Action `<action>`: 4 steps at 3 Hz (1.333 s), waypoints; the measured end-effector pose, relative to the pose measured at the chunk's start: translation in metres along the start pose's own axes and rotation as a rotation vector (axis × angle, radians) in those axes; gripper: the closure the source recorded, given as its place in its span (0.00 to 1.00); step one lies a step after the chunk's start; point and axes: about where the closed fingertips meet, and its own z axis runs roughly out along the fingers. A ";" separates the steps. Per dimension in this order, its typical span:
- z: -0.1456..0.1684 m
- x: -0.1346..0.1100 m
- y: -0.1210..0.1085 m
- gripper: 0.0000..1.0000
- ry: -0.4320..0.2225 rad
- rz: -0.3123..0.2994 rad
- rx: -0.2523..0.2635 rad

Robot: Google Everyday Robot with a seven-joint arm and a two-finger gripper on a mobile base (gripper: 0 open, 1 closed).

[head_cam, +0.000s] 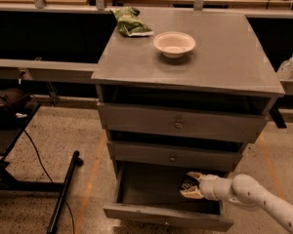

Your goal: Place rxbar chocolate into bottom drawer

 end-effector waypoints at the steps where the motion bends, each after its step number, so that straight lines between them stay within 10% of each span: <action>1: 0.026 0.040 -0.016 1.00 0.038 0.020 -0.022; 3: 0.074 0.108 -0.034 1.00 0.042 0.048 -0.071; 4: 0.083 0.126 -0.040 0.82 0.023 0.065 -0.067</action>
Offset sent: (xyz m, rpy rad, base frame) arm 0.0496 -0.0425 -0.1344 -0.0107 0.0951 0.0128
